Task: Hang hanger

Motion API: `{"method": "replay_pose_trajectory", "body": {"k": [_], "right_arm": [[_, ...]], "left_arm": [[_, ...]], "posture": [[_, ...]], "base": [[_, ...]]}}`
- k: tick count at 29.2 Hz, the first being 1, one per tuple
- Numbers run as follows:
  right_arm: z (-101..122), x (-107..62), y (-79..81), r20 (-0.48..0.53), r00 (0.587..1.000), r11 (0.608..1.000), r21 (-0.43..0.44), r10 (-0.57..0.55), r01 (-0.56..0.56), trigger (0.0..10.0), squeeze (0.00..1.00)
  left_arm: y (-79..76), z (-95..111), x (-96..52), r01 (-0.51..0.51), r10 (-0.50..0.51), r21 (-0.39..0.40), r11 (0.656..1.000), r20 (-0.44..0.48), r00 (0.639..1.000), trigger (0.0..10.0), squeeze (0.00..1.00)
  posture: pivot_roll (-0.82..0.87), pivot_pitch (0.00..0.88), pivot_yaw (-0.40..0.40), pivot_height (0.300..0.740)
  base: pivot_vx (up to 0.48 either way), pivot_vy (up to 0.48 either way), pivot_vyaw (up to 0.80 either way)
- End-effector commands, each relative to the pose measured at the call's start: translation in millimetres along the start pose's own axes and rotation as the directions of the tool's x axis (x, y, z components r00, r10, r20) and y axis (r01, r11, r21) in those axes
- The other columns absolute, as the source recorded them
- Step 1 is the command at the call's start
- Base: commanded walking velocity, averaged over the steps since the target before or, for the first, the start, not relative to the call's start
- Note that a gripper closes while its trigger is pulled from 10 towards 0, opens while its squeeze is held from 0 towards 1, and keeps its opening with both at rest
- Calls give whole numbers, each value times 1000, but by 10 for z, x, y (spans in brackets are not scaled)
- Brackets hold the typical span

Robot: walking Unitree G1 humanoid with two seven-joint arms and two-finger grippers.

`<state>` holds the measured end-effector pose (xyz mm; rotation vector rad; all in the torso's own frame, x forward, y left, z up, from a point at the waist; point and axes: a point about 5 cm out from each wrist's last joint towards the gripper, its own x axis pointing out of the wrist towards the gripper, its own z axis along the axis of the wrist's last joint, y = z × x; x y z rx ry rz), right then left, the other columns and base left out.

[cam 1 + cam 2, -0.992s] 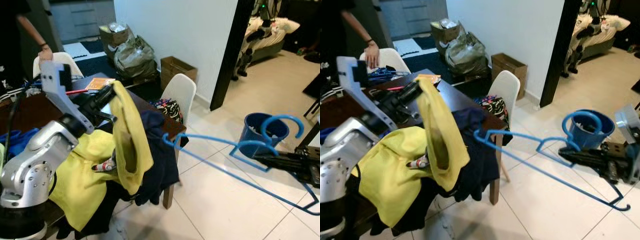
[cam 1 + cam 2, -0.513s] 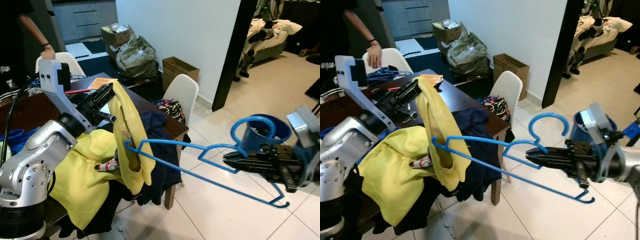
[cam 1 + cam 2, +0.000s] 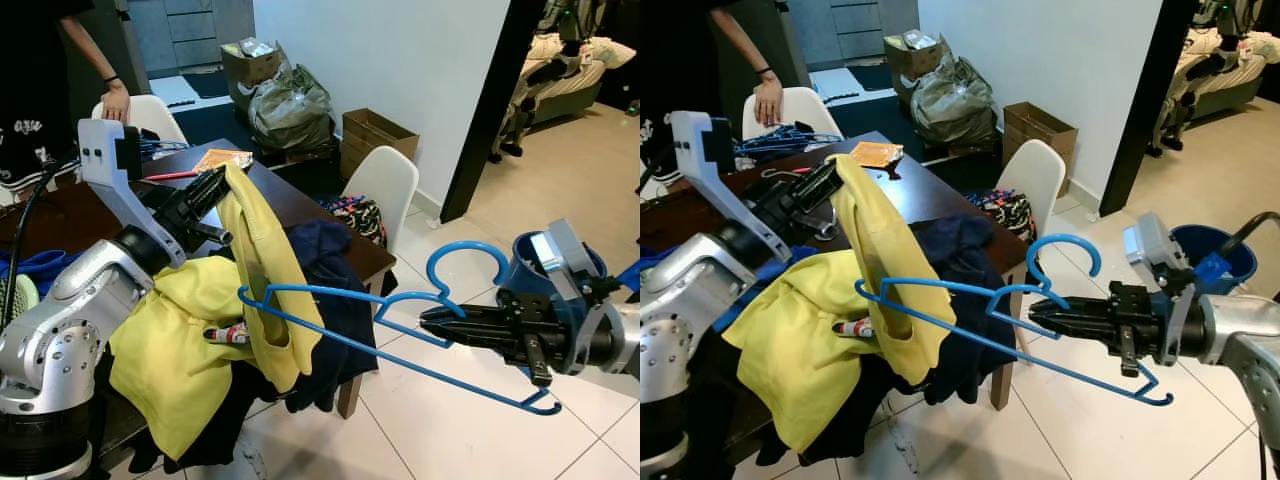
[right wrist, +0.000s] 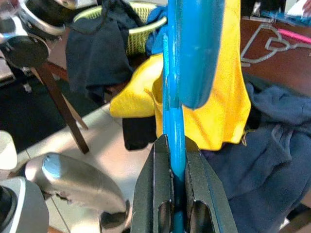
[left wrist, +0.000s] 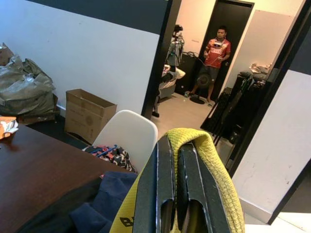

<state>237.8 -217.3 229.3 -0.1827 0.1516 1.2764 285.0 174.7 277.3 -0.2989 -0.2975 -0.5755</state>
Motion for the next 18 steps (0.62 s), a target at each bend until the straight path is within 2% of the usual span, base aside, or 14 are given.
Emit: {"method": "replay_pose_trajectory", "body": {"k": [1, 10, 18], "right_arm": [[14, 4, -7, -25, 1000, 1000, -24, -14, 13, 10000, 0], [63, -183, -82, -33, 995, 995, -43, -93, 92, 10000, 0], [102, -241, -104, -27, 993, 992, -56, -117, 115, 10000, 0]], "left_arm": [[-34, 74, 10, 16, -16, 27, 1000, 17, 1000, 10000, 0], [-30, 68, 9, 20, -20, 25, 999, 14, 1000, 10000, 0], [-37, 62, 30, 27, -28, 22, 999, 16, 999, 10000, 0]], "posture": [[-4, 0, 22, 740], [-12, 0, 26, 740], [-20, 0, 32, 740]], "base": [[0, 0, 0], [0, 0, 0], [0, 0, 0]]}}
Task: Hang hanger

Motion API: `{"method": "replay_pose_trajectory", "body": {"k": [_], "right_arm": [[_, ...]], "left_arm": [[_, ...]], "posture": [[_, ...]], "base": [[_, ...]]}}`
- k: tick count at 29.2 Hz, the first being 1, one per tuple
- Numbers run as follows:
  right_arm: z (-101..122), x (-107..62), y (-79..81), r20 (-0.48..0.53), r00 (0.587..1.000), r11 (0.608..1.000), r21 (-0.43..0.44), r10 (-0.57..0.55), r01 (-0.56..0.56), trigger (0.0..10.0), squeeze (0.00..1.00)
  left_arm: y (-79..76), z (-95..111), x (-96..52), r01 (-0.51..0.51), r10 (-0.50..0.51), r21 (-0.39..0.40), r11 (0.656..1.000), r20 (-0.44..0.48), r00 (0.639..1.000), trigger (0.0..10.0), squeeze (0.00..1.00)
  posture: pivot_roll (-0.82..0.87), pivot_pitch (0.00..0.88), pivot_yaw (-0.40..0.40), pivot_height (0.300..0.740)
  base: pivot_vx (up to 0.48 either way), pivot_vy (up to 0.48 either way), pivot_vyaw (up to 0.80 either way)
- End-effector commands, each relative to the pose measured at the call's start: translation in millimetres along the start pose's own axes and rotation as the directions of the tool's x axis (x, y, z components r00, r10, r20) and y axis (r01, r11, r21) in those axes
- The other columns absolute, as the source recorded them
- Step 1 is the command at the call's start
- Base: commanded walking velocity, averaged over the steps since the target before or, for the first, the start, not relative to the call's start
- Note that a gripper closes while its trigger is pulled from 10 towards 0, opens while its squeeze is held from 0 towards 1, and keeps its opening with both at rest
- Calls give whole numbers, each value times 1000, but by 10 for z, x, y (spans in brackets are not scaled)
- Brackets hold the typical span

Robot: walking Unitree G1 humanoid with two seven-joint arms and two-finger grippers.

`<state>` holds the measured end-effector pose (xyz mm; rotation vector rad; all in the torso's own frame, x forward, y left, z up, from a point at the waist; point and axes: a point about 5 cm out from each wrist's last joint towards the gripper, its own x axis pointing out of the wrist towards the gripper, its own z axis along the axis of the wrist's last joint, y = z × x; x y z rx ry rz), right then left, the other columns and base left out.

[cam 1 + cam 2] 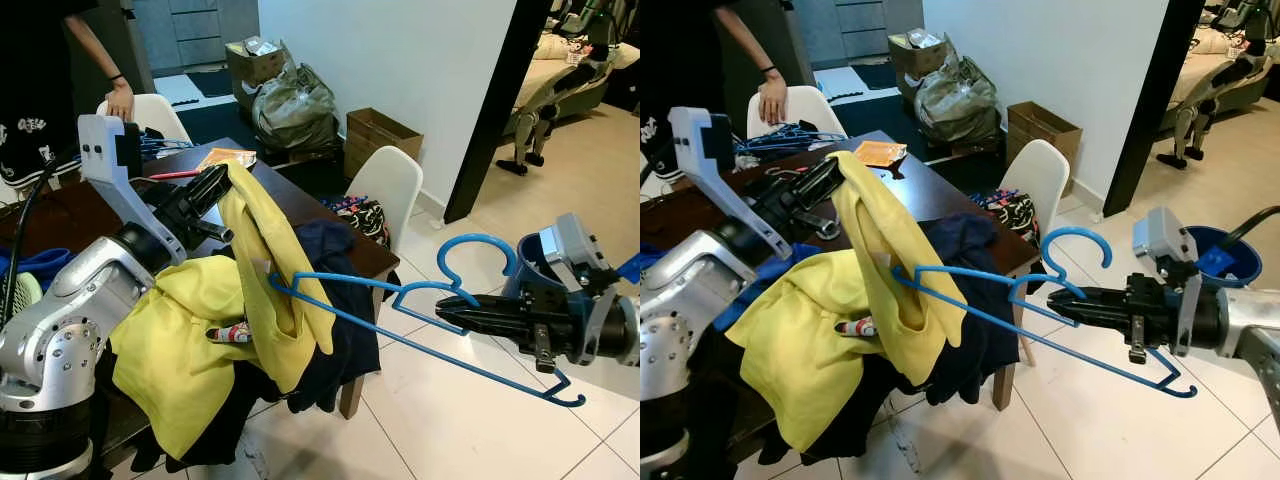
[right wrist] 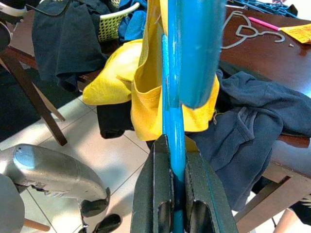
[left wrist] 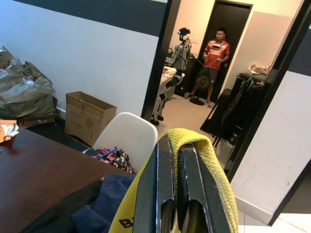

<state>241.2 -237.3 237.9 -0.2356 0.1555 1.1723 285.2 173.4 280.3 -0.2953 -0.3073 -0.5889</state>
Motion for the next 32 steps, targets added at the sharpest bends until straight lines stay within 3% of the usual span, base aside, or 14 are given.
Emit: {"method": "replay_pose_trajectory", "body": {"k": [1, 6, 9, 16, 24, 25, 32], "right_arm": [[57, -47, -20, 7, 1000, 1000, -27, -15, 15, 10000, 0], [47, -21, -2, -7, 1000, 1000, -31, 3, -3, 10000, 0], [-67, 78, 59, -113, 992, 997, -43, 58, -63, 10000, 0], [-122, 215, 115, -191, 973, 986, -75, 132, -148, 10000, 0], [-9, 396, 205, -182, 954, 955, -134, 240, -266, 10000, 0], [61, 493, 220, -154, 948, 938, -168, 280, -304, 10000, 0], [235, 619, 188, -32, 950, 928, -206, 312, -312, 10000, 0]], "left_arm": [[-25, 40, 18, 15, -15, 17, 1000, 10, 1000, 10000, 0], [-26, 41, 29, 17, -17, 19, 1000, 10, 1000, 10000, 0], [-30, 45, 38, 19, -19, 17, 1000, 14, 1000, 10000, 0], [-50, 49, 67, 28, -28, 9, 1000, 24, 999, 10000, 0], [-82, 28, 131, 61, -61, -4, 998, 16, 998, 10000, 0], [-151, -3, 193, 107, -107, -8, 994, -1, 994, 10000, 0], [-273, -57, 280, 179, -179, -5, 984, -29, 983, 10000, 0]], "posture": [[-20, 0, 33, 740], [-19, 0, 31, 740], [-20, 0, 27, 740], [-22, 0, 27, 740], [-22, 0, 26, 740], [-22, 0, 25, 740], [-22, 0, 25, 740]], "base": [[0, 0, 0], [0, 0, 0], [0, 0, 0], [0, 0, 0], [0, 0, 0], [0, 0, 0], [0, 0, 0]]}}
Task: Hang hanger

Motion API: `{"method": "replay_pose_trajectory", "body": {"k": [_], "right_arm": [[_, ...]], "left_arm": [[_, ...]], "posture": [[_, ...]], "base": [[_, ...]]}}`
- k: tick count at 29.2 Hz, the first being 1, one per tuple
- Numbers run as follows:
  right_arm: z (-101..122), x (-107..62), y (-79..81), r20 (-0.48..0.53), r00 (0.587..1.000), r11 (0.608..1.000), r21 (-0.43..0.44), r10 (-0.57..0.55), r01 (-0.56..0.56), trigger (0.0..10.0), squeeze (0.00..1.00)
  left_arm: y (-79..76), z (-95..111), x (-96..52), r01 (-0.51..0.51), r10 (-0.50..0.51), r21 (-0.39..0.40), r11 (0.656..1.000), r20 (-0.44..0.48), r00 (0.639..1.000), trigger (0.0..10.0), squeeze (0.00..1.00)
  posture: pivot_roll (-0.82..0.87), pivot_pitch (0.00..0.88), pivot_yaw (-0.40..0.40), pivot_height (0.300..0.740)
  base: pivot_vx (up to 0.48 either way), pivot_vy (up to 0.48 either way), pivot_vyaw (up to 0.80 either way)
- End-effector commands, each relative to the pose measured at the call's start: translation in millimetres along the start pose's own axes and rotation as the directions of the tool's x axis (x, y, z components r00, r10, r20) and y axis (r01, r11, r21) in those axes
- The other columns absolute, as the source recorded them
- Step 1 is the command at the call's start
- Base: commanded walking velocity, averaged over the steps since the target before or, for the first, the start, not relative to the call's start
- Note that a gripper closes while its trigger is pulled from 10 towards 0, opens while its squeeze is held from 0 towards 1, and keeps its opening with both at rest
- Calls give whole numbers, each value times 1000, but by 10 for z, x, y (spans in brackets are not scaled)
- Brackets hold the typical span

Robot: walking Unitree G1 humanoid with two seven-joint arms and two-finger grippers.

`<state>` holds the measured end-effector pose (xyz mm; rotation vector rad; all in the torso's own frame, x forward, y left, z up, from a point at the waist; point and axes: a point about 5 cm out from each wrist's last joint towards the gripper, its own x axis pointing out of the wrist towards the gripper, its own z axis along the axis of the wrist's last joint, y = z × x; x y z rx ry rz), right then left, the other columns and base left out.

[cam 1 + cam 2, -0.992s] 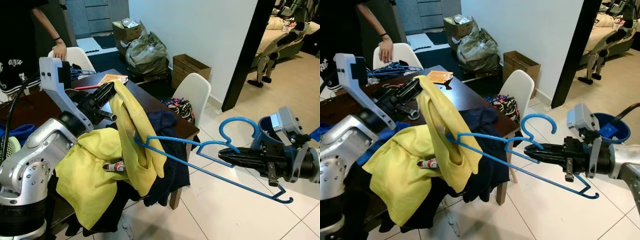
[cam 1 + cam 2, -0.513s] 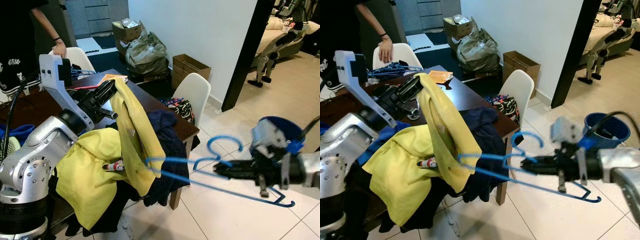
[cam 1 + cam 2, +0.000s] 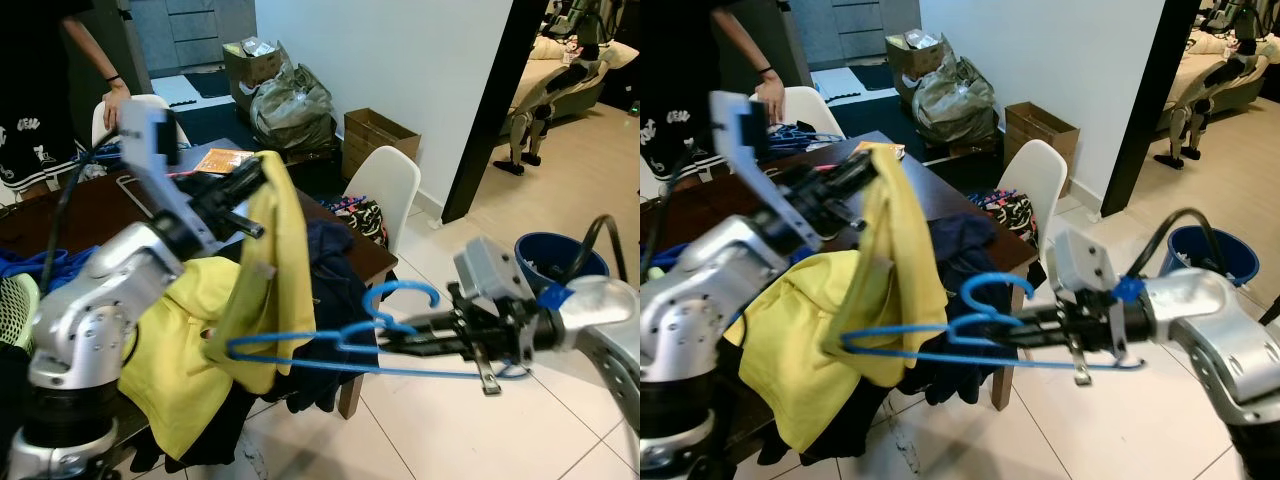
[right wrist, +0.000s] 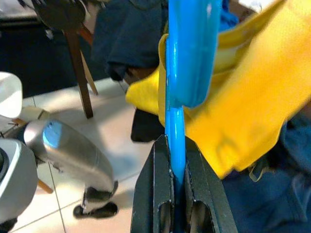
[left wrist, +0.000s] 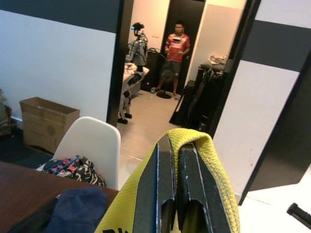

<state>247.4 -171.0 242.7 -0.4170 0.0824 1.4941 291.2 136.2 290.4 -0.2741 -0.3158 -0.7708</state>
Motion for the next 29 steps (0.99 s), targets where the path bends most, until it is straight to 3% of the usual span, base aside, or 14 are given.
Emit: {"method": "replay_pose_trajectory", "body": {"k": [1, 8, 9, 10, 12, 14, 15, 17, 18, 21, 23, 25, 28, 29], "right_arm": [[15, 15, -3, 17, 1000, 1000, -3, 11, -11, 10000, 0], [-216, -22, -8, -143, 987, 997, 23, -76, 80, 10000, 0], [-300, -53, -11, -210, 973, 994, 29, -100, 108, 10000, 0], [-467, -142, -23, -347, 927, 985, 42, -141, 166, 10000, 0], [-524, -180, -25, -395, 906, 982, 43, -154, 186, 10000, 0], [-653, -313, -81, -515, 827, 960, 28, -224, 277, 10000, 0], [-679, -372, -140, -543, 792, 939, 19, -278, 342, 10000, 0], [-679, -372, -140, -543, 792, 939, 19, -278, 342, 10000, 0], [-693, -410, -180, -558, 768, 923, 11, -313, 384, 10000, 0], [-679, -550, -396, -556, 668, 806, -8, -495, 592, 10000, 0], [-674, -573, -429, -554, 648, 782, -9, -522, 623, 10000, 0], [-659, -635, -556, -532, 580, 690, -9, -616, 724, 10000, 0], [-555, -702, -793, -418, 461, 489, 46, -783, 871, 10000, 0], [-555, -702, -793, -418, 461, 489, 46, -783, 871, 10000, 0]], "left_arm": [[8, -4, 11, -1, 1, 8, 1000, -12, 1000, 10000, 0], [41, 91, 2, -23, 23, 19, 1000, 20, 1000, 10000, 0], [48, 114, -7, -28, 27, 26, 999, 26, 999, 10000, 0], [59, 161, -21, -39, 38, 40, 998, 41, 998, 10000, 0], [64, 179, -26, -44, 42, 45, 998, 47, 998, 10000, 0], [68, 224, -36, -51, 47, 52, 997, 63, 997, 10000, 0], [65, 238, -40, -51, 47, 54, 997, 69, 996, 10000, 0], [65, 238, -40, -51, 47, 54, 997, 69, 996, 10000, 0], [63, 247, -42, -52, 47, 56, 997, 73, 996, 10000, 0], [52, 250, -36, -55, 51, 53, 997, 85, 995, 10000, 0], [50, 251, -35, -56, 51, 53, 997, 87, 995, 10000, 0], [46, 263, -23, -58, 53, 50, 997, 99, 994, 10000, 0], [46, 306, 9, -67, 60, 54, 996, 127, 990, 10000, 0], [46, 306, 9, -67, 60, 54, 996, 127, 990, 10000, 0]], "posture": [[-22, 0, 25, 740], [-18, 0, 27, 740], [-17, 0, 27, 740], [-15, 0, 25, 740], [-15, 0, 25, 740], [-15, 0, 25, 740], [-15, 0, 25, 740], [-15, 0, 25, 740], [-15, 0, 25, 740], [-15, 0, 15, 740], [-15, 0, 15, 740], [-18, 0, 10, 740], [-20, 0, 9, 740], [-20, 0, 9, 740]], "base": [[0, 0, 0], [0, 0, 0], [0, 0, 0], [0, 0, 0], [0, 0, 0], [0, 0, 0], [0, 0, 0], [0, 0, 0], [0, 0, 0], [0, 0, 0], [0, 0, 0], [0, 0, 0], [0, 0, 0], [0, 0, 0]]}}
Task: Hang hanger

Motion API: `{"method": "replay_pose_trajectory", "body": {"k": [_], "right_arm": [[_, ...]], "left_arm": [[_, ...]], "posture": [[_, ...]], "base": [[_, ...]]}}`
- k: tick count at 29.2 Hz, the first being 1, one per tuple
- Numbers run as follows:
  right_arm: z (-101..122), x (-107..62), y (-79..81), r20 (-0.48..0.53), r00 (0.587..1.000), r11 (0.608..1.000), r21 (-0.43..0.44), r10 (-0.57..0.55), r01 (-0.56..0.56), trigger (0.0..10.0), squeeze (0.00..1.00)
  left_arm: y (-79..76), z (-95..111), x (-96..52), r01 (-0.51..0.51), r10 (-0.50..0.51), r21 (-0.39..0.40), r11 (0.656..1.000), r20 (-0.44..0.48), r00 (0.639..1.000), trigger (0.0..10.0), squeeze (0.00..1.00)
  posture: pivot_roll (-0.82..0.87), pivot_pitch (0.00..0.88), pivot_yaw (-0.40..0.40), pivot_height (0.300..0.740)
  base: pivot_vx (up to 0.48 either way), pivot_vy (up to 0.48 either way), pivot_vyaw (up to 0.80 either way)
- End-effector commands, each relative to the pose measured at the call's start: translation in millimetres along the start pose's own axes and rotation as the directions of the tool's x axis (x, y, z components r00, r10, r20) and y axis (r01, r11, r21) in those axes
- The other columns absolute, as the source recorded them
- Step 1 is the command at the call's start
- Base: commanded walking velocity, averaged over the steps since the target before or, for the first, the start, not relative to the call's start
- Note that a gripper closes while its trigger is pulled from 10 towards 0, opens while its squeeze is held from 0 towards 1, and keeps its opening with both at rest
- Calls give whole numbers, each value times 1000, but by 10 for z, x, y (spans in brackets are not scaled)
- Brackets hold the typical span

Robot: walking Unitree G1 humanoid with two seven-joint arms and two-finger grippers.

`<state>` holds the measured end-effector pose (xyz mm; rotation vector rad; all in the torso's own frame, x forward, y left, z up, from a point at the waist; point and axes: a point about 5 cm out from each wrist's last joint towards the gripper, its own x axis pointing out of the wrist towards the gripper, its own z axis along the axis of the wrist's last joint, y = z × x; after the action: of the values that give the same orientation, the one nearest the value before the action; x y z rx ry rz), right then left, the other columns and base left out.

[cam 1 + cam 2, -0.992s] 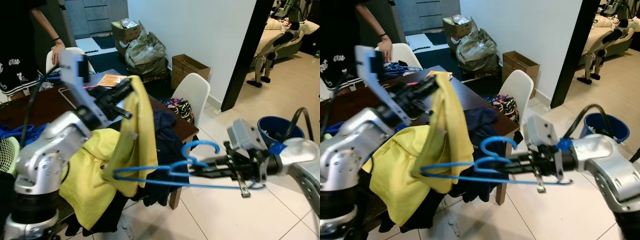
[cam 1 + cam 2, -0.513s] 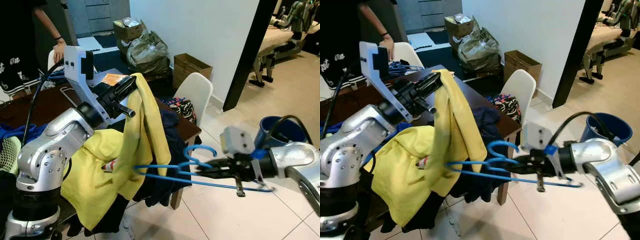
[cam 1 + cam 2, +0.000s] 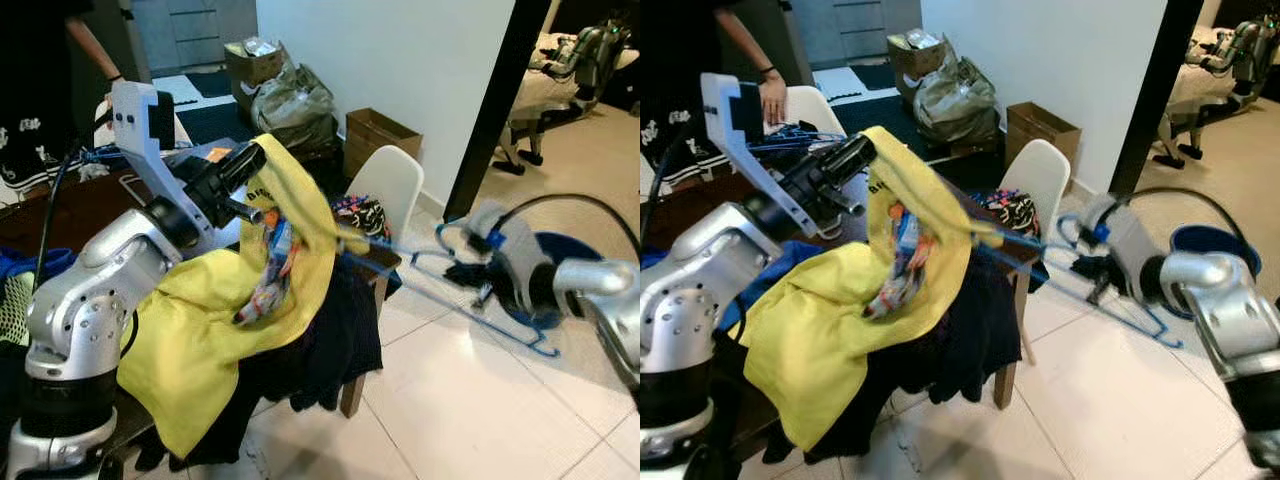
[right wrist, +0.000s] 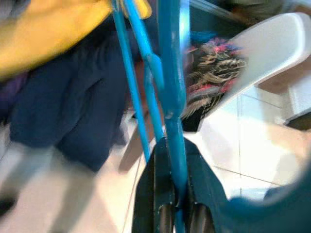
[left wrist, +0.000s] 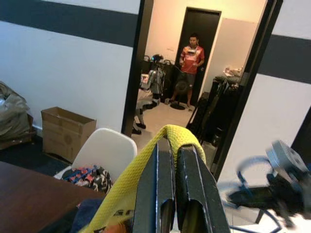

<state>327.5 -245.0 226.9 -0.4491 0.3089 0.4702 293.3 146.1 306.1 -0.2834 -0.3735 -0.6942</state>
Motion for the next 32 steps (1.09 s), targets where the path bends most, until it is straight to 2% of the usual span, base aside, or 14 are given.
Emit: {"method": "replay_pose_trajectory", "body": {"k": [1, 9, 11, 16, 17, 18, 19, 20, 22, 23, 26, 27, 31, 32], "right_arm": [[5, -21, -139, 16, 993, 990, 87, -116, 115, 10000, 0], [159, 3, -398, 87, 926, 917, 202, -367, 344, 10000, 0], [205, -13, -514, 102, 876, 866, 238, -472, 439, 10000, 0], [242, -33, -623, 110, 813, 801, 293, -571, 523, 10000, 0], [270, -65, -690, 122, 767, 754, 331, -630, 568, 10000, 0], [270, -65, -690, 122, 767, 754, 331, -630, 568, 10000, 0], [345, -153, -810, 153, 671, 667, 397, -725, 631, 10000, 0], [345, -153, -810, 153, 671, 667, 397, -725, 631, 10000, 0], [441, -236, -891, 205, 590, 607, 470, -781, 641, 10000, 0], [441, -236, -891, 205, 590, 607, 470, -781, 641, 10000, 0], [591, -329, -950, 271, 499, 558, 552, -823, 620, 10000, 0], [591, -329, -950, 271, 499, 558, 552, -823, 620, 10000, 0], [852, -421, -961, 389, 396, 552, 657, -832, 514, 10000, 0], [852, -421, -961, 389, 396, 552, 657, -832, 514, 10000, 0]], "left_arm": [[-13, 142, 12, -2, -1, 33, 999, 70, 998, 10000, 0], [143, 441, 68, -102, 82, 92, 991, 196, 977, 10000, 0], [232, 674, 86, -145, 106, 138, 980, 262, 959, 10000, 0], [261, 880, 107, -166, 103, 177, 970, 315, 943, 10000, 0], [251, 967, 119, -165, 93, 195, 967, 336, 937, 10000, 0], [251, 967, 119, -165, 93, 195, 967, 336, 937, 10000, 0], [228, 1087, 137, -166, 77, 217, 962, 369, 926, 10000, 0], [228, 1087, 137, -166, 77, 217, 962, 369, 926, 10000, 0], [215, 1128, 152, -166, 70, 226, 960, 383, 921, 10000, 0], [215, 1128, 152, -166, 70, 226, 960, 383, 921, 10000, 0], [205, 1141, 172, -164, 65, 227, 960, 391, 918, 10000, 0], [205, 1141, 172, -164, 65, 227, 960, 391, 918, 10000, 0], [207, 1122, 203, -164, 65, 221, 961, 394, 917, 10000, 0], [207, 1122, 203, -164, 65, 221, 961, 394, 917, 10000, 0]], "posture": [[-20, 0, 9, 740], [-11, 0, 15, 740], [-4, 0, 13, 740], [7, 0, 13, 740], [10, 0, 14, 740], [10, 0, 14, 740], [12, 0, 16, 740], [12, 0, 16, 740], [14, 0, 17, 740], [14, 0, 17, 740], [18, 0, 14, 740], [18, 0, 14, 740], [19, 0, 15, 740], [19, 0, 15, 740]], "base": [[0, 0, 0], [0, 0, 0], [0, 0, 0], [0, 0, 0], [0, 0, 0], [0, 0, 0], [0, 0, 0], [0, 0, 0], [0, 0, 0], [0, 0, 0], [0, 0, 0], [0, 0, 0], [0, 0, 0], [0, 0, 0]]}}
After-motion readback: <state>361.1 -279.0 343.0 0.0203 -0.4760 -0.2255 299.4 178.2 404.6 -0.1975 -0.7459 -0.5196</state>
